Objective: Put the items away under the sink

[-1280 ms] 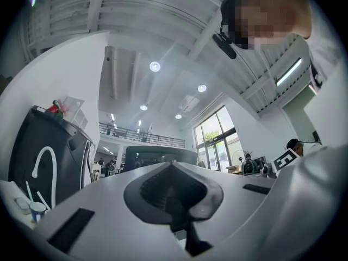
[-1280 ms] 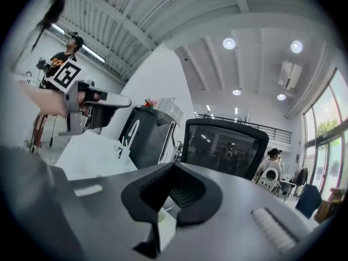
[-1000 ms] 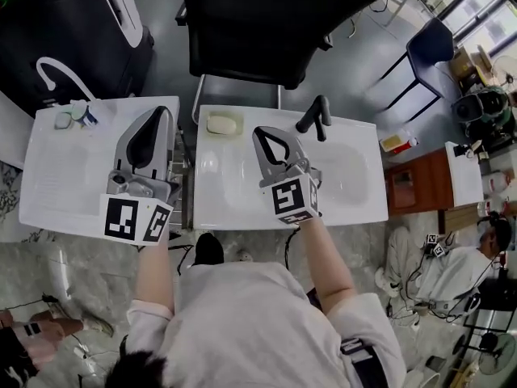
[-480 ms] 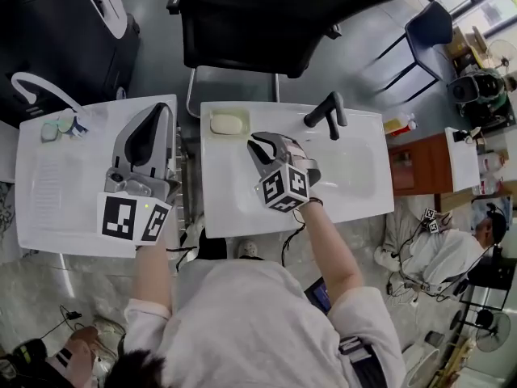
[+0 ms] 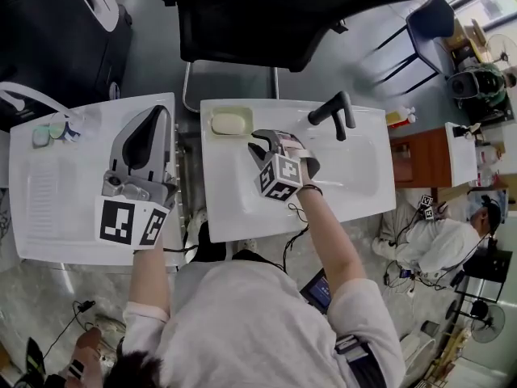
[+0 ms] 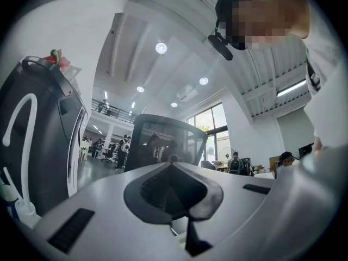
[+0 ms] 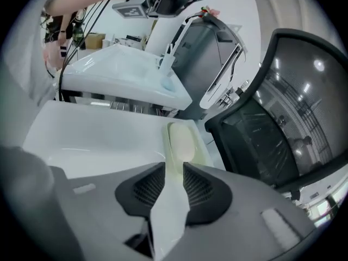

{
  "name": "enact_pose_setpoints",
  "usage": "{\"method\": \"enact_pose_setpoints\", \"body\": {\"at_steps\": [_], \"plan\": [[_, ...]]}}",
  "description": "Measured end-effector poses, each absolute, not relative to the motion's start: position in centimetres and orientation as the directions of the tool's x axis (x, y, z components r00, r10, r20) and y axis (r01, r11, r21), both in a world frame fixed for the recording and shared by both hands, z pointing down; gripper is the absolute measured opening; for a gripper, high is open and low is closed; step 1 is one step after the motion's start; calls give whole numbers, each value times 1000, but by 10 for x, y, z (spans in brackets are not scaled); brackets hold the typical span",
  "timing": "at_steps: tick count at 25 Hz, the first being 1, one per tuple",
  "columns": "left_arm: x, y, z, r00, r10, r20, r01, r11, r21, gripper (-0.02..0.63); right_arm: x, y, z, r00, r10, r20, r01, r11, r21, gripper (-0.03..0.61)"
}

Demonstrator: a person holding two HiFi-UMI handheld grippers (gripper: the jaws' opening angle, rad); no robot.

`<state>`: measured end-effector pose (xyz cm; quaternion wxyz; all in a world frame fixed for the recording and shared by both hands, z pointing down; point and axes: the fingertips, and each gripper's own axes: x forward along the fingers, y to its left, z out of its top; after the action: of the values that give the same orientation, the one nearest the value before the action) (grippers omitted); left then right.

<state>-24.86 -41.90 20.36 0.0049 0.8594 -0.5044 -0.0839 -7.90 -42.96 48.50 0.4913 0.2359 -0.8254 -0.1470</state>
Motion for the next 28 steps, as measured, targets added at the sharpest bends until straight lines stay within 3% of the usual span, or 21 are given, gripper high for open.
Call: {"method": "enact_pose_setpoints", "body": {"at_steps": [17,22,28], "plan": [[-270,-436,222,458,-883,-104,-878,-467,106,8,-87,-449,531,-296,-454,841,25,876,481,133],[-273,-438,222,448,-888,-105,-882,-459,112,8,-90,-439,532,-291,-435,852,91,874,478,69],[-265,-439,220,455,-884,-110,-878,-466,108,8,-87,-437,532,-296,-459,838,88,860,502,67]]}}
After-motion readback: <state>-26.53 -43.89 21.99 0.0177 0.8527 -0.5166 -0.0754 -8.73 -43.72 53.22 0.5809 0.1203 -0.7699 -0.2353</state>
